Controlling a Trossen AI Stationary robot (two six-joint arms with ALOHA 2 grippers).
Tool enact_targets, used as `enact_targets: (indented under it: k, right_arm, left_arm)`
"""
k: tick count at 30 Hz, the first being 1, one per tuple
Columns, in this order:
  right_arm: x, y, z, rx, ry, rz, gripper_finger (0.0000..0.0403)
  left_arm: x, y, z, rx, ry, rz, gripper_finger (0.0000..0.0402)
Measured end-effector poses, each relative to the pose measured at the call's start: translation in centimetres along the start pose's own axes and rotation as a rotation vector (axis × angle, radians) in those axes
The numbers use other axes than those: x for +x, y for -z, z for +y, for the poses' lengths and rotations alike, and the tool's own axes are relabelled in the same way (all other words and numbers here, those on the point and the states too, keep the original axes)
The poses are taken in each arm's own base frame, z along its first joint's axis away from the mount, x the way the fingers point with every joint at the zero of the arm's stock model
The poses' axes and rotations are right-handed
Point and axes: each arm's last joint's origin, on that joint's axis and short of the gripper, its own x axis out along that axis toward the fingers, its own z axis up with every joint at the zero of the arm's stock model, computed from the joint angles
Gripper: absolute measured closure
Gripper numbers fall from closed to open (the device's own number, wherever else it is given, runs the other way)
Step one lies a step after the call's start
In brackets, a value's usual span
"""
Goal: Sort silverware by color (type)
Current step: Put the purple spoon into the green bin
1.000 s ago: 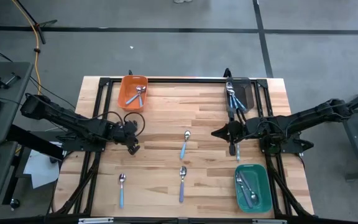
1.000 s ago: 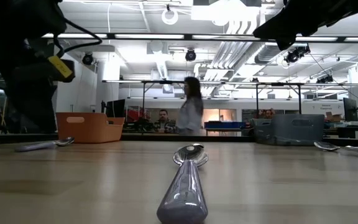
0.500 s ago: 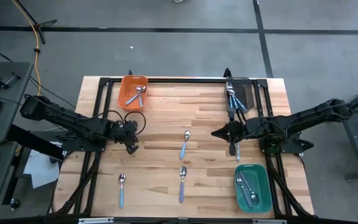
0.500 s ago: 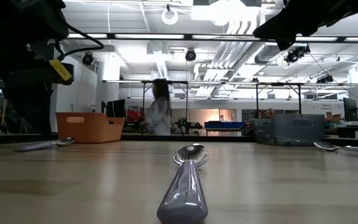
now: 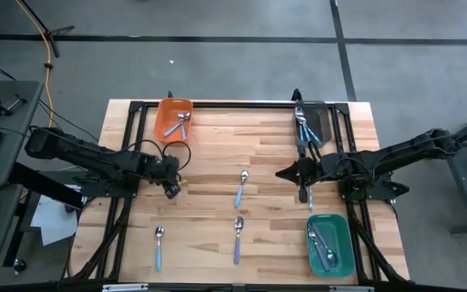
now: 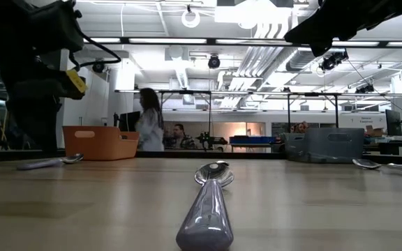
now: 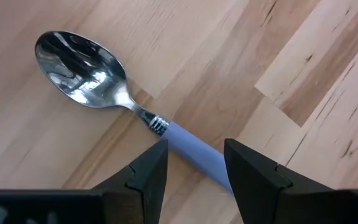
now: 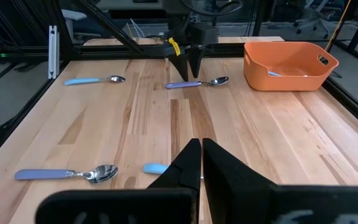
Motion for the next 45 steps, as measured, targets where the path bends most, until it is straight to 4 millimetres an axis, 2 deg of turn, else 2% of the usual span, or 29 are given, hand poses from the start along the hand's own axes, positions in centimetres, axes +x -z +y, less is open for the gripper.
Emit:
enact_targets:
  k: [10, 17, 24, 37, 41, 45]
  right_arm:
    - [0.0, 0.0, 0.0, 0.001, 0.000, 0.000, 0.0402]
    - [0.0, 0.0, 0.0, -0.005, 0.000, 0.000, 0.0402]
    - [0.0, 0.0, -0.1, -0.015, 0.003, -0.001, 0.0402]
    - [0.0, 0.0, -0.1, -0.004, 0.003, -0.001, 0.0402]
    - [0.0, 0.0, -0.1, -0.003, 0.003, -0.001, 0.0402]
    - [0.0, -0.1, 0.0, -0.002, 0.002, -0.007, 0.0402]
  left_arm:
    - [0.0, 0.1, 0.1, 0.011, -0.009, 0.000, 0.0252]
    - [1.2, 1.2, 0.9, 0.000, -0.018, 0.008, 0.0252]
    - [1.6, 1.4, 0.9, -0.008, -0.001, -0.001, 0.0256]
    - [1.5, 1.5, 0.6, 0.204, 0.087, 0.066, 0.0353]
    - [1.1, 1.2, 0.2, 0.268, 0.131, 0.081, 0.0373]
    - [1.0, 0.9, 0.0, 0.241, 0.131, 0.071, 0.0382]
